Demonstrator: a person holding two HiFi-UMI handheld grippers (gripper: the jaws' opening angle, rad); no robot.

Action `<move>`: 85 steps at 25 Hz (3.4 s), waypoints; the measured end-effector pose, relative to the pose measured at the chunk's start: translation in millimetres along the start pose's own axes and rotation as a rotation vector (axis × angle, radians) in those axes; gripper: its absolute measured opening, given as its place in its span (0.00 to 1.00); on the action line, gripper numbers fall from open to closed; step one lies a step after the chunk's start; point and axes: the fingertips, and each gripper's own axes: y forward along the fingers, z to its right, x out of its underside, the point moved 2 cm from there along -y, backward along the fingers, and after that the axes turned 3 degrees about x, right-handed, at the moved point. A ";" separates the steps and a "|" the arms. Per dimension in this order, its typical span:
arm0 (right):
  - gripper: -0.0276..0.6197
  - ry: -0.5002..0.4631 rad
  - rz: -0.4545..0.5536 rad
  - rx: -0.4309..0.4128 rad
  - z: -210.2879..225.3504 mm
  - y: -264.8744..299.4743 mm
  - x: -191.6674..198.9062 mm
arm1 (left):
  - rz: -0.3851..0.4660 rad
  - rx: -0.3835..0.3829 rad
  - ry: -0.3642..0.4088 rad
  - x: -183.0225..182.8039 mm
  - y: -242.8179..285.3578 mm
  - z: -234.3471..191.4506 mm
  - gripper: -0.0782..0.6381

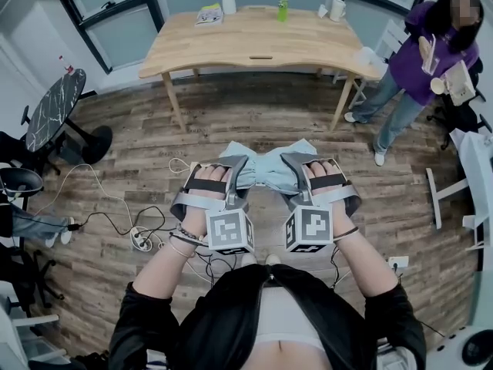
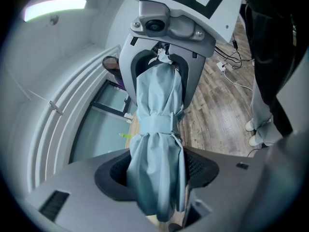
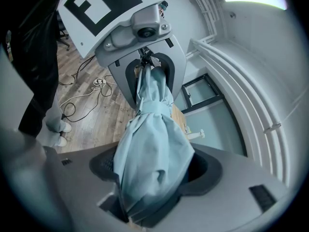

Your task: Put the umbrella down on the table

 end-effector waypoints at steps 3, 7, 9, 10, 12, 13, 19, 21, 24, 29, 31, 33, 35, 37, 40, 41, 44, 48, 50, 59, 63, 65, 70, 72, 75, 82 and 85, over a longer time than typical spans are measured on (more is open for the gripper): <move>0.55 0.004 -0.004 0.004 1.4 5.5 -8.6 | 0.004 -0.001 0.006 10.1 -0.3 -2.2 0.47; 0.55 0.008 -0.009 0.009 1.3 12.0 -19.5 | 0.009 -0.002 0.011 22.6 -1.5 -3.3 0.47; 0.55 0.009 -0.011 0.010 -0.5 14.4 -25.6 | 0.011 -0.002 0.013 29.1 -2.8 -2.0 0.47; 0.55 0.013 -0.014 0.011 -0.7 15.6 -29.0 | 0.012 -0.002 0.015 32.6 -3.2 -1.9 0.47; 0.55 0.022 -0.023 0.016 0.1 17.9 -34.4 | 0.014 -0.002 0.022 38.7 -3.3 -2.9 0.47; 0.55 0.023 -0.026 0.020 -0.2 19.3 -35.8 | 0.015 -0.002 0.025 40.6 -3.3 -3.3 0.47; 0.55 0.032 -0.012 -0.003 -4.3 24.4 -45.1 | 0.032 0.000 0.025 47.3 -3.2 -2.3 0.47; 0.55 0.033 -0.016 -0.003 -1.5 28.9 -41.9 | 0.036 0.001 0.025 47.1 2.9 -5.8 0.47; 0.55 0.034 -0.020 -0.003 2.2 36.9 -36.8 | 0.040 0.001 0.026 47.6 12.5 -10.0 0.47; 0.55 0.032 -0.013 -0.008 3.1 48.0 -28.1 | 0.035 0.005 0.025 47.2 25.9 -11.8 0.47; 0.55 0.022 -0.024 0.011 11.7 57.4 -18.6 | 0.031 0.002 0.026 47.0 37.5 -19.8 0.47; 0.55 0.013 -0.028 0.028 24.8 69.7 -8.3 | 0.026 -0.005 0.027 46.7 52.2 -32.7 0.47; 0.55 0.009 -0.023 0.033 38.5 84.5 2.3 | 0.019 -0.012 0.028 46.1 68.7 -47.6 0.47; 0.55 0.008 -0.018 0.032 51.0 99.1 14.3 | 0.018 -0.016 0.025 43.8 87.0 -60.7 0.47; 0.55 0.014 -0.020 0.030 73.4 118.9 33.2 | 0.018 -0.021 0.021 39.3 115.1 -82.0 0.47; 0.55 0.012 -0.019 0.031 80.5 126.1 39.3 | 0.017 -0.024 0.019 38.1 123.9 -89.4 0.47; 0.55 -0.003 -0.013 0.039 100.1 147.6 55.8 | 0.014 -0.034 0.013 35.8 148.6 -110.6 0.47; 0.55 -0.019 0.001 0.050 125.2 173.2 78.8 | 0.008 -0.047 0.010 29.7 179.3 -138.3 0.47; 0.55 -0.025 0.004 0.046 134.8 183.2 89.2 | 0.004 -0.049 0.004 27.1 193.1 -147.7 0.47; 0.55 -0.027 0.020 0.020 157.8 217.1 112.7 | -0.013 -0.034 -0.012 26.3 232.3 -172.7 0.47; 0.55 -0.022 0.016 0.021 165.1 223.3 115.9 | -0.010 -0.037 -0.011 27.1 239.6 -180.0 0.47; 0.55 -0.028 0.019 0.027 168.5 227.1 116.4 | -0.013 -0.040 -0.008 28.5 241.8 -184.5 0.47; 0.55 -0.042 0.022 0.032 174.1 234.5 119.8 | -0.020 -0.046 -0.013 30.0 249.0 -190.4 0.47; 0.55 -0.047 0.016 0.029 175.3 234.6 121.9 | -0.016 -0.050 -0.023 28.8 251.8 -189.8 0.47; 0.55 -0.050 0.020 0.022 174.9 237.8 121.0 | -0.018 -0.050 -0.032 31.5 254.5 -188.5 0.47; 0.55 -0.040 0.026 0.023 183.0 257.1 123.2 | -0.023 -0.053 -0.028 40.5 271.6 -198.0 0.47; 0.55 -0.044 0.025 0.031 189.8 271.6 128.2 | -0.017 -0.056 -0.023 44.3 285.0 -207.0 0.47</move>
